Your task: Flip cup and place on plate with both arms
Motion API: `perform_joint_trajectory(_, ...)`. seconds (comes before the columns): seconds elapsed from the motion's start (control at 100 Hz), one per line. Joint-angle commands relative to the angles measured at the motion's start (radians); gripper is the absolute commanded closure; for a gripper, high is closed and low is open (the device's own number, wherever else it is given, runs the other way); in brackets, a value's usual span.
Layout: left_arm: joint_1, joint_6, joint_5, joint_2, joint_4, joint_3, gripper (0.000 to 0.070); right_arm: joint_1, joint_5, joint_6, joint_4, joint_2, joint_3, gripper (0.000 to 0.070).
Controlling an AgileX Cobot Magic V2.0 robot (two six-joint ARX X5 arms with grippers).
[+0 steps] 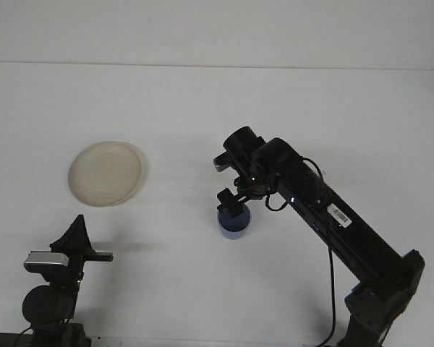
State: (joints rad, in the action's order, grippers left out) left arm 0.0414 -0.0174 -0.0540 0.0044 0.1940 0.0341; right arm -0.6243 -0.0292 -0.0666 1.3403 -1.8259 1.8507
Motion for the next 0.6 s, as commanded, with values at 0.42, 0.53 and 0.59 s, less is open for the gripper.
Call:
perform_joint_trajectory(0.42,0.000,-0.006,0.002,-0.001,0.011,-0.020,0.0686,0.314,0.002,0.109,0.026,0.197,0.026,0.0208)
perform_joint_trajectory(0.53,0.000,-0.006,0.002,-0.001,0.011,-0.020,0.0686,0.403,0.002,0.109,0.014,0.249,0.014,0.0208)
perform_joint_trajectory(0.59,0.000,-0.006,0.002,-0.001,0.011,-0.020,0.0686,0.447,0.001,0.109,0.002,0.283,-0.006,0.0208)
